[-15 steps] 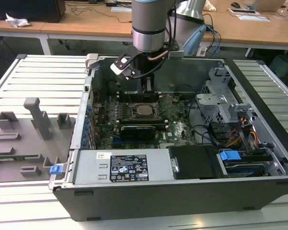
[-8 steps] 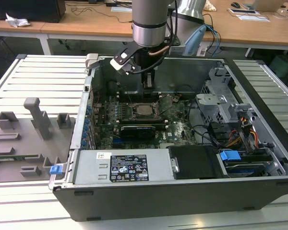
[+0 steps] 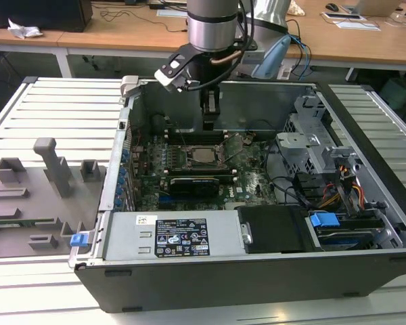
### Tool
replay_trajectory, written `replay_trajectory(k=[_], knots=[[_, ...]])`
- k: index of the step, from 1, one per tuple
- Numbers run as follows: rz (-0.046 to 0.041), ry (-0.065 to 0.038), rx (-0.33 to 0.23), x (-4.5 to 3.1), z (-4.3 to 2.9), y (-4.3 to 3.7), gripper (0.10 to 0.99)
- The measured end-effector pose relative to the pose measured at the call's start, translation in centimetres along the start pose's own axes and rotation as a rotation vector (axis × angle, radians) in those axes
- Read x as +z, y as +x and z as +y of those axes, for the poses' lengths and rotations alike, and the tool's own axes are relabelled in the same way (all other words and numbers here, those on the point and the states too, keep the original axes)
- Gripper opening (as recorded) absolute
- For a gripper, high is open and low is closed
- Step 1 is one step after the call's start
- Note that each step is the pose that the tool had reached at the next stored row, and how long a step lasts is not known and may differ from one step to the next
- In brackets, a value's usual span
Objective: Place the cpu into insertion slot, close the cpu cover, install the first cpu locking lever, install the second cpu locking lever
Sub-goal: 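Close the cpu cover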
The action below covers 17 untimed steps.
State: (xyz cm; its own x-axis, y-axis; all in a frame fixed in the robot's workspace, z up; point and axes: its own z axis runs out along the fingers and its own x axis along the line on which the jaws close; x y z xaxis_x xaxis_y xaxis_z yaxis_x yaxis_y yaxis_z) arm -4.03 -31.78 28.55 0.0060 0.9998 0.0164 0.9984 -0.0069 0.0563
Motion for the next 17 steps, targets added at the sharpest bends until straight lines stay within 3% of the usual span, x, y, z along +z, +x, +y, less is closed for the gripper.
replay_trajectory(k=[2,7,17], knots=[[0.0002,0.001,0.0,0.03,0.27,0.01,0.106],[0.0002,0.006,0.0,0.3,1.71,0.01,0.106],[0.0,0.007,0.0,0.85,2.32,0.0,0.106]])
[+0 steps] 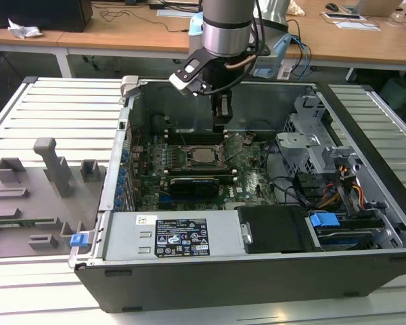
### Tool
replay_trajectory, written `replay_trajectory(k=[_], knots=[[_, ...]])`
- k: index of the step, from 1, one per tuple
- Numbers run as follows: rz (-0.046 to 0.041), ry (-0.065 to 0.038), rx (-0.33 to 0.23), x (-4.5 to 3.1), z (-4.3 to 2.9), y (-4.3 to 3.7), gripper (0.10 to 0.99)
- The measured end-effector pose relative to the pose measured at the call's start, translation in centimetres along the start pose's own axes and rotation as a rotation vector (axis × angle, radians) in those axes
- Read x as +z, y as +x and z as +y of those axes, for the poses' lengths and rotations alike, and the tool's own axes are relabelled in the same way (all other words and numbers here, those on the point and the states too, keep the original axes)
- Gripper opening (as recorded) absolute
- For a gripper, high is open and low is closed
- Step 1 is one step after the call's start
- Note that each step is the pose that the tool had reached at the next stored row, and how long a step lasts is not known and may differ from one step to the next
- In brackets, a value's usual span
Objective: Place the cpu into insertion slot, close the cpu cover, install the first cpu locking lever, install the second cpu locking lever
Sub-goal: 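Close the cpu cover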
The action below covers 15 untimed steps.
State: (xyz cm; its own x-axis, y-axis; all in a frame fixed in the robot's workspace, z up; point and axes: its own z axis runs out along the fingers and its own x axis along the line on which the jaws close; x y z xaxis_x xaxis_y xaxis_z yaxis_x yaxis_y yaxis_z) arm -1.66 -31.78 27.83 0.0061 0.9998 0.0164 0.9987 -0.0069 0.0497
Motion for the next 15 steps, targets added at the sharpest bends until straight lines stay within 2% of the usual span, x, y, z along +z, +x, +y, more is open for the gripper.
replay_trajectory(k=[8,15], knots=[[0.0001,0.0,0.0,0.14,0.18,0.0,0.106],[0.0,0.003,0.0,0.53,1.04,0.0,0.106]])
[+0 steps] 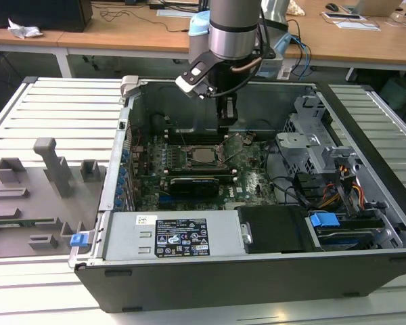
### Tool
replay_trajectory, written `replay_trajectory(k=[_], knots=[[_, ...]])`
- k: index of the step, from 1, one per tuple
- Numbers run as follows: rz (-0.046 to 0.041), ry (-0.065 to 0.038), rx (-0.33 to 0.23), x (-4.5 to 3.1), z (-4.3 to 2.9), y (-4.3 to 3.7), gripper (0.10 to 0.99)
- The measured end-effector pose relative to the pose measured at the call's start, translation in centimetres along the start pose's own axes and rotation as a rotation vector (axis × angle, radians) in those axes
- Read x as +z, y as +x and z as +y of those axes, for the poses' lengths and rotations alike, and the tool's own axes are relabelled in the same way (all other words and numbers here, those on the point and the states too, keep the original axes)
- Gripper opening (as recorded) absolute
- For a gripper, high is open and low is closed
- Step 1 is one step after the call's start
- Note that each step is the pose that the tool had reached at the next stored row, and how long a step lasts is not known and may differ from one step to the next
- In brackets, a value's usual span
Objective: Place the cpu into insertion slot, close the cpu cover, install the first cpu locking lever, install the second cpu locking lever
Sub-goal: 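Close the cpu cover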
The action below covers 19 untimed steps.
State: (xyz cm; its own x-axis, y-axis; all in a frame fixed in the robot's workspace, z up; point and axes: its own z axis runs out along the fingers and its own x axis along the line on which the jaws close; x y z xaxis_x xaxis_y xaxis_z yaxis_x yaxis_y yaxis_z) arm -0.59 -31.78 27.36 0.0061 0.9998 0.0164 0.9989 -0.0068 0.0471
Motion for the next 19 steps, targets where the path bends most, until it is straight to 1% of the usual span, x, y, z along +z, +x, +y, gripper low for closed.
replay_trajectory(k=[2,9,11,12,14,18,19], knots=[[0.0,0.0,0.0,0.16,0.33,0.0,0.106],[-0.0001,0.001,0.0,0.46,0.88,0.0,0.106],[-0.0001,0.001,0.0,0.62,1.17,0.0,0.106],[-0.0001,0.001,0.0,0.8,1.58,0.0,0.106],[-0.0002,0.002,0.0,0.95,2.1,0.01,0.106],[-0.0001,0.004,0.0,1.03,3.25,0.03,0.106],[-0.0002,0.004,0.0,1.04,3.36,0.03,0.106]])
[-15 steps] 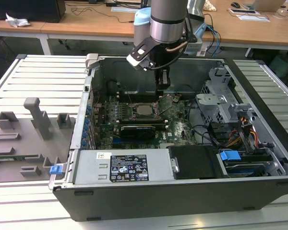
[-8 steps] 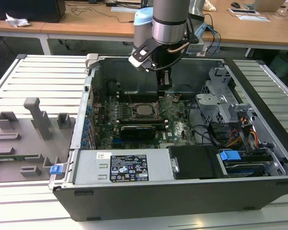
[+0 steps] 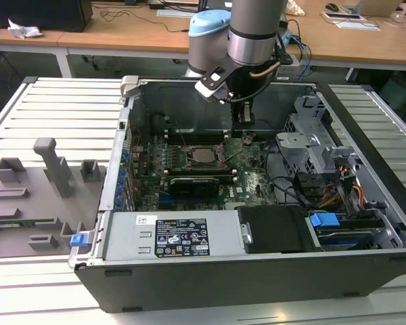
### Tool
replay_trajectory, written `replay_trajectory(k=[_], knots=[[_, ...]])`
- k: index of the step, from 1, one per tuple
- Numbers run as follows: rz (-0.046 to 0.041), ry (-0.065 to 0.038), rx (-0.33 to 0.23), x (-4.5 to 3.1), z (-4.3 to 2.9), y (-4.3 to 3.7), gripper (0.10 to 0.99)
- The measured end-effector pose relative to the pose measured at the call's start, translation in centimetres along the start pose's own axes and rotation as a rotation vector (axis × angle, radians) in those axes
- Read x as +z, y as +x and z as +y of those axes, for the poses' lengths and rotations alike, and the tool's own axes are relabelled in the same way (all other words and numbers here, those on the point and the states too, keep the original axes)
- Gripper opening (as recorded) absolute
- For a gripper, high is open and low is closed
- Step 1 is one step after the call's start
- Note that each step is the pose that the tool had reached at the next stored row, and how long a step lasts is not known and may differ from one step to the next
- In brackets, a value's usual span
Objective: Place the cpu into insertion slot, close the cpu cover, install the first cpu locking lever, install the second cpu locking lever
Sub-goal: 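Close the cpu cover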
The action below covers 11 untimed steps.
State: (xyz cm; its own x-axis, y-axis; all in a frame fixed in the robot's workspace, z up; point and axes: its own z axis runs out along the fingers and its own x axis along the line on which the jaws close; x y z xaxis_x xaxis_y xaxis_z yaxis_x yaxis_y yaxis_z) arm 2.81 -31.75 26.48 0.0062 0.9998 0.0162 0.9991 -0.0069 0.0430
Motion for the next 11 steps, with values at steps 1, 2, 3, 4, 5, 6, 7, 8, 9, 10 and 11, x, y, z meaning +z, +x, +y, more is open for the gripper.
replay_trajectory(k=[1,2,3,4,5,6,7,8,9,10,11], knots=[[0.0,0.0,0.0,0.0,0.15,0.0,0.106],[-0.0001,0.0,0.0,0.01,0.29,0.0,0.106],[0.0,0.0,0.0,0.02,0.4,0.0,0.106],[0.0,0.001,0.0,0.02,0.58,0.0,0.106],[0.0,0.001,0.0,0.03,0.69,0.0,0.106],[-0.0001,0.002,0.0,0.04,0.86,0.0,0.106],[-0.0001,0.003,0.0,0.05,1.05,0.01,0.106],[-0.0001,0.004,0.0,0.05,1.25,0.01,0.106],[-0.0002,0.005,0.0,0.06,1.37,0.01,0.106],[-0.0001,0.006,0.0,0.07,1.71,0.01,0.106],[-0.0001,0.006,0.0,0.08,1.86,0.01,0.106]])
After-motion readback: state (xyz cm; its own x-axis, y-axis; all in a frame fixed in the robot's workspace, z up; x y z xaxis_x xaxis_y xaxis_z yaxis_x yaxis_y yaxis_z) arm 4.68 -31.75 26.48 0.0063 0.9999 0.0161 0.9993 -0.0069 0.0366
